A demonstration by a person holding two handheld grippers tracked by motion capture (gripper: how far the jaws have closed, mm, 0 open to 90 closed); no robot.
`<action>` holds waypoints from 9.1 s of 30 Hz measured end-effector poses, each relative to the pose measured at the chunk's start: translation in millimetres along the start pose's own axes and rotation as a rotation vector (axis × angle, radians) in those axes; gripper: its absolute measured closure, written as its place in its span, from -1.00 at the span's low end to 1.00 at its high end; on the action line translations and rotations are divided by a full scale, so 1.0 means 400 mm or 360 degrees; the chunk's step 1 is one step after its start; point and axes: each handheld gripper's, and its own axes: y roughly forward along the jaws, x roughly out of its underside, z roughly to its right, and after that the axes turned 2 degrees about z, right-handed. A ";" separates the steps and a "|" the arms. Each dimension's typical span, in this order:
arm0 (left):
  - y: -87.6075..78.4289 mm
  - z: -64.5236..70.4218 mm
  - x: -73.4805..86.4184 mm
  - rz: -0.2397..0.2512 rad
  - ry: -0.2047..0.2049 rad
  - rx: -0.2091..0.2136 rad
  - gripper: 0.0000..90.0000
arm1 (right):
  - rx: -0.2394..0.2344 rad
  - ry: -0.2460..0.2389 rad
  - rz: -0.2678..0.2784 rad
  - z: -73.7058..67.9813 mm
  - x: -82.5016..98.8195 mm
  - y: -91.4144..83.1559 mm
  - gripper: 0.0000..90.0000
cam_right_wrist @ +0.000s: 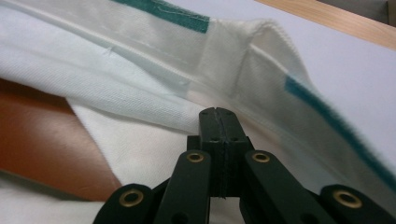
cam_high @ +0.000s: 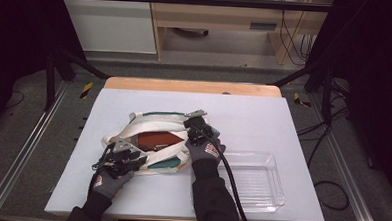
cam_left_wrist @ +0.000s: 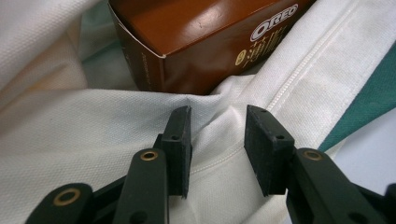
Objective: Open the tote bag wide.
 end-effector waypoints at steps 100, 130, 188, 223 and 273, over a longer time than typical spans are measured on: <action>0.013 -0.118 -0.173 0.0277 -0.0054 -0.0138 0.34 | -0.0524 -0.0103 0.0487 0.147 0.151 -0.327 0.28; 0.066 -0.060 -0.164 0.0014 0.0489 0.0121 -0.67 | -0.0477 -0.0097 0.0501 0.211 0.219 -0.386 -0.13; 0.045 -0.042 -0.164 -0.0244 0.0517 0.0289 -0.32 | -0.0509 -0.0109 0.0456 0.210 0.224 -0.377 -0.14; 0.067 -0.050 -0.176 -0.0301 0.0535 0.0401 -0.09 | -0.0463 -0.0074 0.0505 0.237 0.225 -0.386 -0.27; -0.217 -0.039 -0.122 -0.0099 0.0505 0.0271 -0.04 | -0.0419 -0.0016 0.0564 0.270 0.225 -0.418 -0.27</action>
